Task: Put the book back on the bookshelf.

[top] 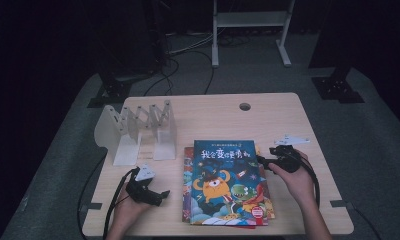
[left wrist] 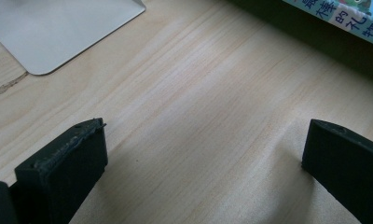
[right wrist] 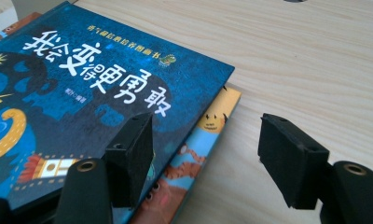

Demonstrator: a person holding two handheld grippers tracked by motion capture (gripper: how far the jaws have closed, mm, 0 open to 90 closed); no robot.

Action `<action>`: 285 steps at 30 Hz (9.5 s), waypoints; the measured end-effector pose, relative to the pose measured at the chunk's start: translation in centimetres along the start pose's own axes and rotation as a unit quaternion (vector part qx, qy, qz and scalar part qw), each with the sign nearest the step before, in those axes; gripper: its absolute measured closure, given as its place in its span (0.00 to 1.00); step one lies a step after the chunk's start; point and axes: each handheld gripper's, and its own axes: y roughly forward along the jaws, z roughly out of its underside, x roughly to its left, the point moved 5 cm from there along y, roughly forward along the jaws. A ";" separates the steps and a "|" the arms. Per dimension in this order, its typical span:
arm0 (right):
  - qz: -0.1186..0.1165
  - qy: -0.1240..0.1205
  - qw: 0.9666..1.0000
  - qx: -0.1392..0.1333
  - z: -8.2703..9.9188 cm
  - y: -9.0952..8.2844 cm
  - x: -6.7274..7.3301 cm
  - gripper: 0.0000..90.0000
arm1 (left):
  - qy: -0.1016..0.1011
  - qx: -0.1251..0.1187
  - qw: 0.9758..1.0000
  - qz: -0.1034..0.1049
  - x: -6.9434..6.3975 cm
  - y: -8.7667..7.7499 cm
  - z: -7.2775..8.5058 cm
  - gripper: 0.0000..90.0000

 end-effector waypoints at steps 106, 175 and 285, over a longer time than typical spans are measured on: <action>-0.117 -0.098 0.987 0.043 -5.9 7.9 9.0 0.37 | 0.003 -0.022 0.996 0.089 -1.4 1.0 -6.4 0.00; -0.061 -0.089 0.993 0.038 6.2 -3.3 1.8 0.34 | 0.010 0.009 0.993 0.119 -2.4 -0.6 -5.0 0.00; -0.114 -0.123 0.985 0.028 4.4 -1.4 3.8 0.44 | -0.077 -0.027 0.992 0.096 -1.4 -3.5 -1.3 0.00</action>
